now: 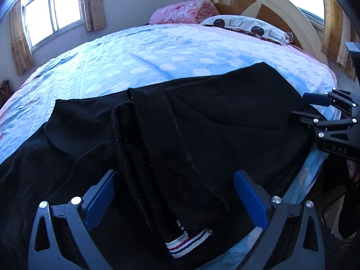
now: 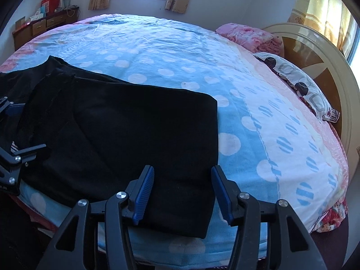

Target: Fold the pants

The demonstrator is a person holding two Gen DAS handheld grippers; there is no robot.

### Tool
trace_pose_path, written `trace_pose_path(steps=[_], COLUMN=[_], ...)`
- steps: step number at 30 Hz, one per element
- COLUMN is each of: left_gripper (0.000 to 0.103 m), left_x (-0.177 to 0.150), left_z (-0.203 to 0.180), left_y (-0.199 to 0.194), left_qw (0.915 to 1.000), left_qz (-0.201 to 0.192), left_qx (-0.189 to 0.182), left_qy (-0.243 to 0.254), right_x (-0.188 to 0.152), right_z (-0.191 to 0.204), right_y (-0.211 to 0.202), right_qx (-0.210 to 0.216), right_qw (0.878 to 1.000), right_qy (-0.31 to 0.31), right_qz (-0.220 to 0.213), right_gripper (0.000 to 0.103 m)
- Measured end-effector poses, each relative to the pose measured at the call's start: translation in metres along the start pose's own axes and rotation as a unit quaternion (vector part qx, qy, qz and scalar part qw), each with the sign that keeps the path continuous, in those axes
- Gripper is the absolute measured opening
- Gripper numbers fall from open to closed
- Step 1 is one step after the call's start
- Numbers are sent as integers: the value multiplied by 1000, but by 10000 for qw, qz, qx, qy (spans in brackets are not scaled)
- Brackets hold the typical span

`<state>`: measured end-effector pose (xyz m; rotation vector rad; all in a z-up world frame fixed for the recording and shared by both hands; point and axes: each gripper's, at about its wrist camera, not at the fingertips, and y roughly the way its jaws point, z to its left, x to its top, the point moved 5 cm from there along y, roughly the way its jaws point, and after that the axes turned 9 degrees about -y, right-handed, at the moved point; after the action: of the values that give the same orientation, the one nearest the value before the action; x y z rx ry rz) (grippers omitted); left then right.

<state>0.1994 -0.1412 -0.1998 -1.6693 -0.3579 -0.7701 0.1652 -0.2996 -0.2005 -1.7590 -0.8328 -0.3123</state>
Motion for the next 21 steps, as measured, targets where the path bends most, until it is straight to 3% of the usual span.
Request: trace_pose_path(steps=[2, 10, 12, 16, 21], left_gripper=[103, 103, 103, 103, 103], left_x=[-1, 0, -2, -7, -11], left_z=[-1, 17, 27, 55, 93], left_y=[0, -19, -27, -42, -61], left_qw=[10000, 9992, 9986, 9963, 9913], left_qz=[-47, -160, -240, -395, -533], left_qx=[31, -38, -9, 316, 574], left_qy=[42, -361, -477, -696, -1058], right_x=[-3, 0, 6, 32, 80], right_z=[-4, -6, -4, 9, 59], right_y=[4, -4, -16, -37, -37], right_qx=[28, 137, 166, 331, 977], right_qw=[9999, 9997, 9994, 9976, 9902], right_qy=[117, 177, 242, 129, -279], right_qz=[2, 12, -172, -599, -961], right_gripper=[64, 65, 65, 65, 65])
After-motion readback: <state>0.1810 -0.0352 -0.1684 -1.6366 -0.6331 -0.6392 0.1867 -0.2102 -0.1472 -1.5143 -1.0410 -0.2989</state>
